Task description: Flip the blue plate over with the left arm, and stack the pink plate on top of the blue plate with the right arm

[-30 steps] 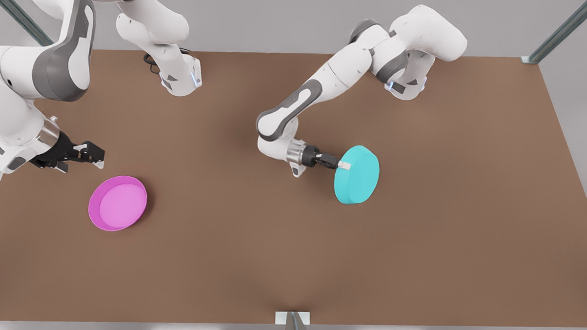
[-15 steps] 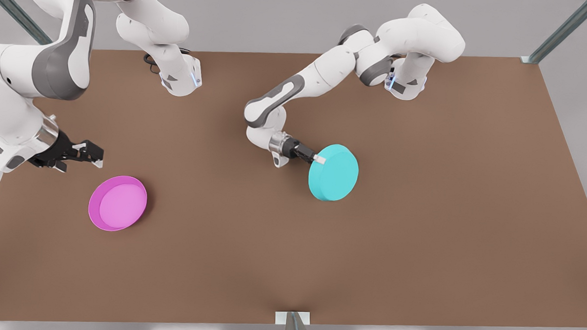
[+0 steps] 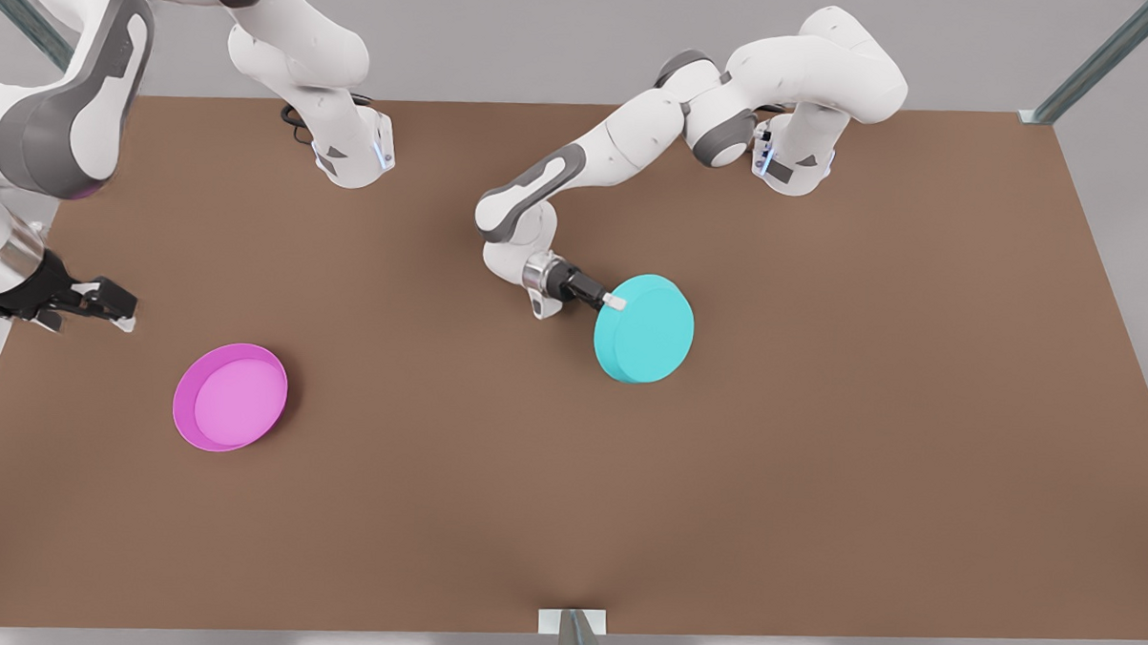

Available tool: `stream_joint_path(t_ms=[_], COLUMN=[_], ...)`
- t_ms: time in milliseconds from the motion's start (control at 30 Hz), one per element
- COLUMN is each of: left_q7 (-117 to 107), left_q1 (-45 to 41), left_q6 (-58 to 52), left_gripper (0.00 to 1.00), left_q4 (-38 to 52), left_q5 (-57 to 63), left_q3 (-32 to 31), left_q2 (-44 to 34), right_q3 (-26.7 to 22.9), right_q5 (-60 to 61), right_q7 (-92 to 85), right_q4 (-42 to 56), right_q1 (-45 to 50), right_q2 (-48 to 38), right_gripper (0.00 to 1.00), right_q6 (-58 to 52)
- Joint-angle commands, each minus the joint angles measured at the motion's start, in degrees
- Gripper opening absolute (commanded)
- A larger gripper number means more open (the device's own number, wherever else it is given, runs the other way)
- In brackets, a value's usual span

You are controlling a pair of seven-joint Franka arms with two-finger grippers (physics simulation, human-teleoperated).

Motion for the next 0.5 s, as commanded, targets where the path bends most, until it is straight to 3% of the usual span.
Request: stream_joint_path(t_ms=[0,33,67,100,133,200,367,400,467], left_q7=[-0.1,-0.2,-0.9,-1.5,-1.9,-4.3,-5.7,-5.7,-5.7], left_q1=[0.0,0.0,0.0,0.1,0.3,0.4,0.1,0.1,0.0], left_q6=[0.3,0.4,0.6,0.7,0.9,1.3,1.7,1.7,1.8], left_gripper=[0.21,0.21,0.29,0.49,0.79,1.0,1.0,1.0,1.0], left_q4=[0.0,0.1,0.0,0.0,0.0,0.0,0.5,0.5,0.9], left_q5=[-2.6,-2.6,-2.6,-2.6,-2.6,-2.8,-2.9,-2.9,-3.9], left_q3=[0.0,0.0,0.0,0.0,0.0,-0.2,-0.3,-0.6,-1.5], left_q2=[0.0,0.0,0.0,0.0,0.0,-0.1,0.0,0.0,0.0], right_q3=[0.0,0.1,0.2,0.4,0.5,0.5,0.4,0.2,-0.2], right_q5=[0.2,0.1,0.3,0.3,0.3,0.2,4.1,4.3,15.0], right_q7=[-0.1,-0.1,-0.5,-0.5,-0.6,-0.2,0.1,-0.3,-25.2], right_q4=[0.0,0.0,0.0,-0.1,-0.1,-2.2,-8.9,-16.4,-30.8], right_q1=[0.2,0.4,0.5,0.9,1.2,1.9,1.5,1.2,-9.4], right_q2=[-0.1,-0.2,-0.2,0.0,-0.2,-3.3,-3.2,-2.8,-2.1], right_gripper=[1.0,1.0,1.0,1.0,1.0,1.0,1.0,1.0,1.0], right_q6=[-0.2,-0.2,-0.3,-0.2,-0.3,-3.8,-6.9,-2.9,13.9])
